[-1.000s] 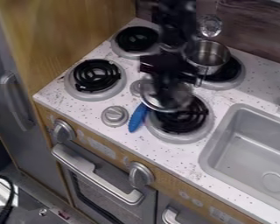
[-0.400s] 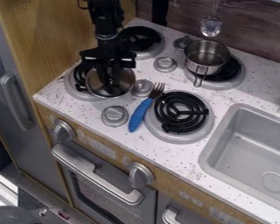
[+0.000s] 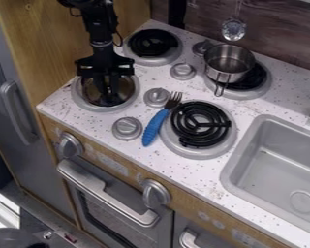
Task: Move the silver lid to the bottom left burner
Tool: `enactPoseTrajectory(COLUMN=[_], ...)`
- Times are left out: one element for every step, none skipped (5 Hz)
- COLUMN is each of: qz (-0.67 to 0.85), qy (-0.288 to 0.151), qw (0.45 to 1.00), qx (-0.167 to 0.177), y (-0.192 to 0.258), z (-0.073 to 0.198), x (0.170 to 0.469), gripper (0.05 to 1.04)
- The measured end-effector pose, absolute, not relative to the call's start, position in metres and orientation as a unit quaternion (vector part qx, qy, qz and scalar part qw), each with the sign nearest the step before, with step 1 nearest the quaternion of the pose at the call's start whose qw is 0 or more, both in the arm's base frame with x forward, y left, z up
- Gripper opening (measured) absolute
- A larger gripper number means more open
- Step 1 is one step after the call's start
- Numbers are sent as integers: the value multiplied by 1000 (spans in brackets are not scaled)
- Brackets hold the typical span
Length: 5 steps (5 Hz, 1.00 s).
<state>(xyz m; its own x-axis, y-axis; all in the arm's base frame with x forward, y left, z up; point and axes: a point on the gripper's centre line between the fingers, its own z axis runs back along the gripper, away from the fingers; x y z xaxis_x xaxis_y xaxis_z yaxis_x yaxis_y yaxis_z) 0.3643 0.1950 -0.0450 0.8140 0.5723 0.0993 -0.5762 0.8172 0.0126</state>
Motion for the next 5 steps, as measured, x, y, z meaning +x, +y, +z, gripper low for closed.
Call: enactPoseTrajectory(qz=[312,313,300,267,200], qy=[-61,-62,-55,-40,-72], qw=[948,948,952,962,975], qx=[13,13,19,41,64], y=[207,208,202,186,143], z=[-45,-45,-46,-34,3], x=[373,375,373,362,363], gripper=[267,310,609,903,999])
